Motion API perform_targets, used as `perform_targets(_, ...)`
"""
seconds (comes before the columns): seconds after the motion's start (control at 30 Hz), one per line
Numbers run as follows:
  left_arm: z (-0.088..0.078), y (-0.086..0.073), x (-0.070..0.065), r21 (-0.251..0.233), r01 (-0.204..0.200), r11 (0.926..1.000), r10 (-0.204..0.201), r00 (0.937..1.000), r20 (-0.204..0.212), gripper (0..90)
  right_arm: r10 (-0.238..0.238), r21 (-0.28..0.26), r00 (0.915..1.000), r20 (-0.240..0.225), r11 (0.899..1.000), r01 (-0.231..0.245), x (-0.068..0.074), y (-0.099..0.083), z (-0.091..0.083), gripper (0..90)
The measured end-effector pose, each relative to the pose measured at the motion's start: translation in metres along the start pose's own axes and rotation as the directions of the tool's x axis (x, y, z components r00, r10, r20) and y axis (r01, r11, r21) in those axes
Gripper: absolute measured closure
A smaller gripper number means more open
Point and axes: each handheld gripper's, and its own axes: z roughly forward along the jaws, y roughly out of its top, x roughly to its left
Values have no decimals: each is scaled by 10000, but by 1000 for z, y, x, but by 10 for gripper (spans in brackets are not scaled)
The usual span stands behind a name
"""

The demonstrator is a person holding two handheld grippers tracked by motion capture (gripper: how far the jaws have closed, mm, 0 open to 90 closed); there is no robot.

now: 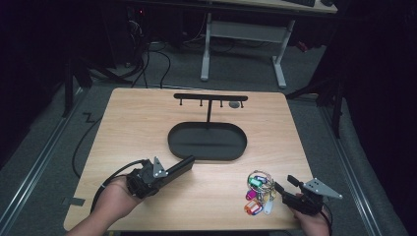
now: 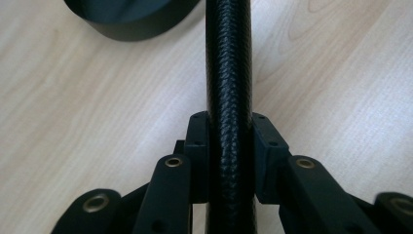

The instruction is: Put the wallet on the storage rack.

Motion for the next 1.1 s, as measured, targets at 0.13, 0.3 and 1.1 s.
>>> perform_targets(0.13, -4, 3, 1, -24, -289, 9996, 289, 9996, 5, 731, 18, -21, 10000, -8, 10000, -18, 0, 0, 0, 357)
perform_targets(0.3, -6, 5, -1, -137, -764, 9970, 763, 9971, -55, 730, 17, 42, 10000, -28, 10000, -16, 1, 0, 1, 357)
perform_targets(1.1, -16, 22, 1, -782, -1852, 9796, 1821, 9823, -444, 735, 35, 36, 10000, -85, 10000, -35, -1, -1, 1, 358)
